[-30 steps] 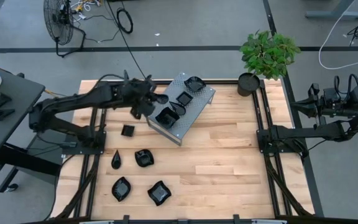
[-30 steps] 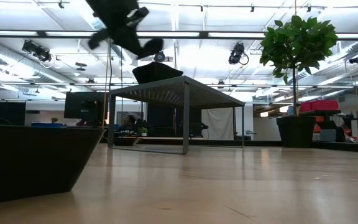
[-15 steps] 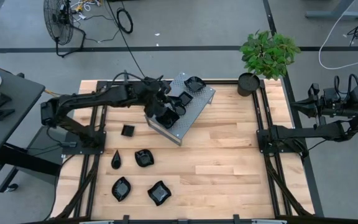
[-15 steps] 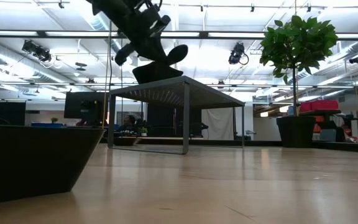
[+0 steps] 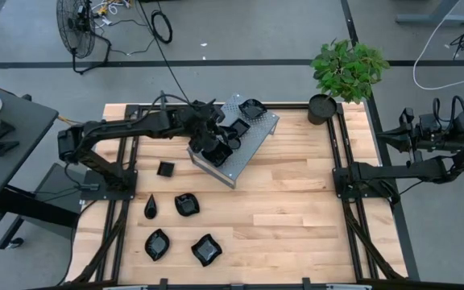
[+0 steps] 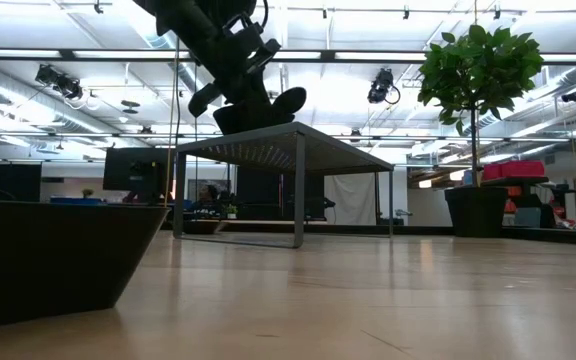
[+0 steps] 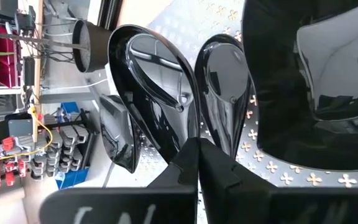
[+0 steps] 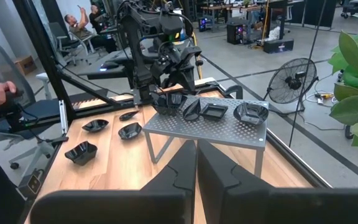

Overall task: Pick & Place Mini shaped plates
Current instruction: Stack the black drop shape plate on top of the black drop shape plate on the shelf

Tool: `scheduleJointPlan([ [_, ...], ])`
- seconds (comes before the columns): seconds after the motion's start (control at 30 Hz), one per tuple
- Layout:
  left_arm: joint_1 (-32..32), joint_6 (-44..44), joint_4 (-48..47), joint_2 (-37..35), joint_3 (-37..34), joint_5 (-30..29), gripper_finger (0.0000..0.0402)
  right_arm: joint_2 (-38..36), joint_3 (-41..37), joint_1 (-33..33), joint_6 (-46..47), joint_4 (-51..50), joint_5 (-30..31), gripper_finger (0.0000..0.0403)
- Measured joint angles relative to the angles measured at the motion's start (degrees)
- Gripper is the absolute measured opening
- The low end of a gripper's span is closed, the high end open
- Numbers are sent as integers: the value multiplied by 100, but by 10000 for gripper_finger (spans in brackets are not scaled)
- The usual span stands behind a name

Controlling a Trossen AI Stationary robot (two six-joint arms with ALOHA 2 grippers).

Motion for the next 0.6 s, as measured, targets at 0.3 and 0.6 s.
scheduleJointPlan([
  [0.3,0,-1,7,0,0,70,41,0,1,0,1,0,0,20],
  [0.6,0,-2,18,0,0,151,98,0,2,0,0,0,0,20],
])
